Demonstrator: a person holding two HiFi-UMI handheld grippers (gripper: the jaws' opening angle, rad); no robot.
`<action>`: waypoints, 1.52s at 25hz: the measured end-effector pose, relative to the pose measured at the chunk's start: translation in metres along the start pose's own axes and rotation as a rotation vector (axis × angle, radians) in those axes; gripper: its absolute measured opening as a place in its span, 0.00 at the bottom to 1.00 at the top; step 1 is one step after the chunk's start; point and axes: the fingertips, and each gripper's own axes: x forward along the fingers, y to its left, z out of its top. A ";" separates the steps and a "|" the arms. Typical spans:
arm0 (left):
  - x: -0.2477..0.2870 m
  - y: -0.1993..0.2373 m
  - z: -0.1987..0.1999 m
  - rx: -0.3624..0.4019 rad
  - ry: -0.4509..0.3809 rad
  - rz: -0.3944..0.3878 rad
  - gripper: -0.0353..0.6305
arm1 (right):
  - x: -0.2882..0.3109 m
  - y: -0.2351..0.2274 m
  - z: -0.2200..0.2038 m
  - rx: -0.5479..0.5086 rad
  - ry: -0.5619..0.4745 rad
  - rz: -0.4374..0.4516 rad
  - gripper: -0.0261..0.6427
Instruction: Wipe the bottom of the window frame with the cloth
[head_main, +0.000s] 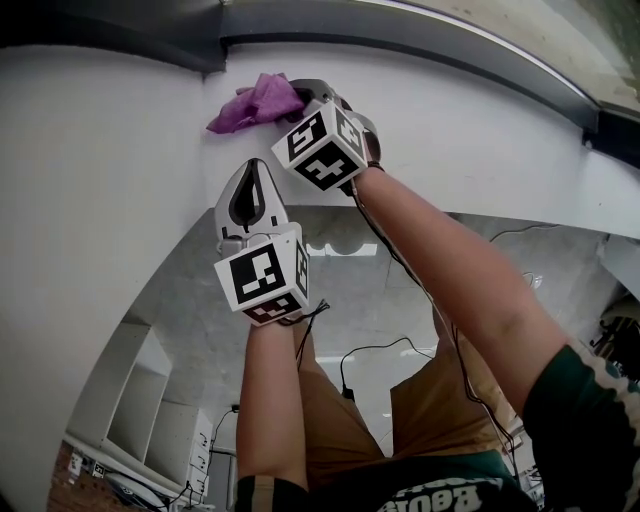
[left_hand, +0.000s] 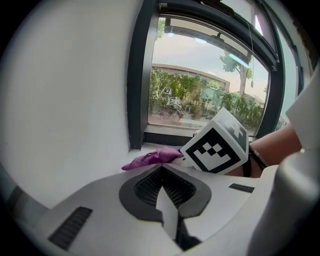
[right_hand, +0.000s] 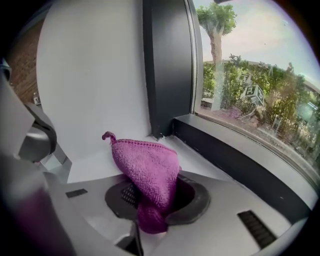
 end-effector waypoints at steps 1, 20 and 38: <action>0.002 -0.005 -0.001 0.000 0.003 -0.004 0.07 | -0.002 -0.004 -0.004 0.003 0.002 -0.001 0.17; 0.010 -0.043 0.003 0.027 0.015 -0.047 0.07 | -0.034 -0.036 -0.033 0.034 0.019 -0.025 0.17; 0.018 -0.090 0.012 0.052 0.007 -0.092 0.07 | -0.071 -0.072 -0.072 0.077 0.035 -0.091 0.17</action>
